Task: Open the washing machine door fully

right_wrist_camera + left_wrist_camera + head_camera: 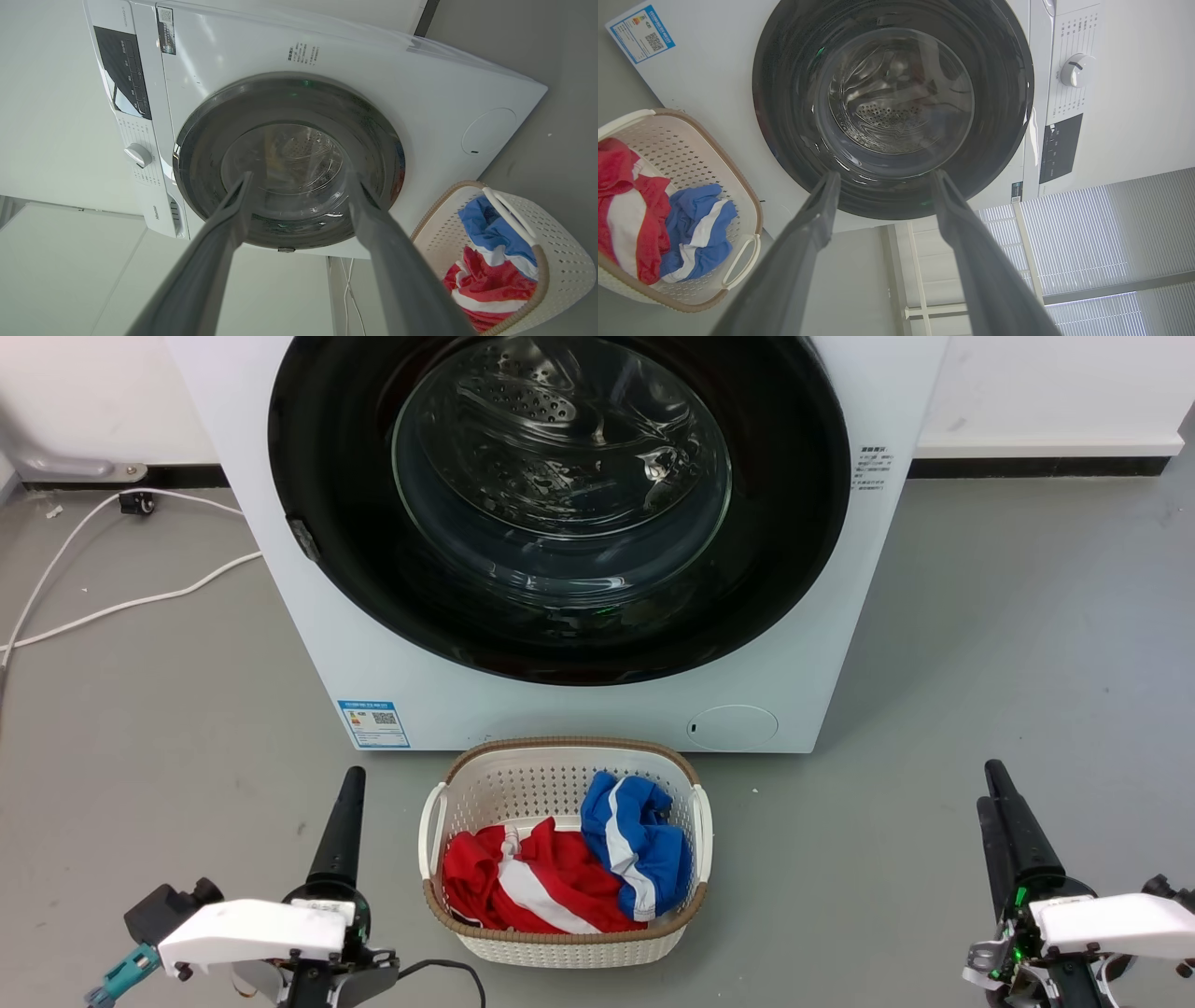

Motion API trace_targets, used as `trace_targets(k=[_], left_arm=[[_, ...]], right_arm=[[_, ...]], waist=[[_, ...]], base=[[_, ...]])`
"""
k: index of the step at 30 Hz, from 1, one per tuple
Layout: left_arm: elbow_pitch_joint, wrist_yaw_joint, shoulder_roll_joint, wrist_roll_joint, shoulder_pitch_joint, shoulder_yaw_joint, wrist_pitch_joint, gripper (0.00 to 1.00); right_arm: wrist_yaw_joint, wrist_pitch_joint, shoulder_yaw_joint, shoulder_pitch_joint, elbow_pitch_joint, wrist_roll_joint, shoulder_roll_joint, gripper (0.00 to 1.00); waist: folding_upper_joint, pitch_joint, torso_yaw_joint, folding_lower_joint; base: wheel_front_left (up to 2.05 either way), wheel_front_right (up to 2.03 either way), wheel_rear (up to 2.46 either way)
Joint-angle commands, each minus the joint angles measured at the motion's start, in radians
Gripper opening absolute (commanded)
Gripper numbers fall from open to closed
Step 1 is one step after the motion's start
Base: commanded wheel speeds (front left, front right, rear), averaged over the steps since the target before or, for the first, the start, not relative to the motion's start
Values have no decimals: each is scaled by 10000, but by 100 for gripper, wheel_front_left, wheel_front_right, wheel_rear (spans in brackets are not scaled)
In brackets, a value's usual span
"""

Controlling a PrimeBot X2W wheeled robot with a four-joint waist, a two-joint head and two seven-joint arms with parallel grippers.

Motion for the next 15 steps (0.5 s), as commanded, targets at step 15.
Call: trace_targets(k=[15], left_arm=[[-580,-20,218,3962,-134,-451,-658,100]], right_arm=[[18,-441,-16,110,-845,-4789,-156,100]], waist=[[0,-38,10,0]], base=[[0,0,0]])
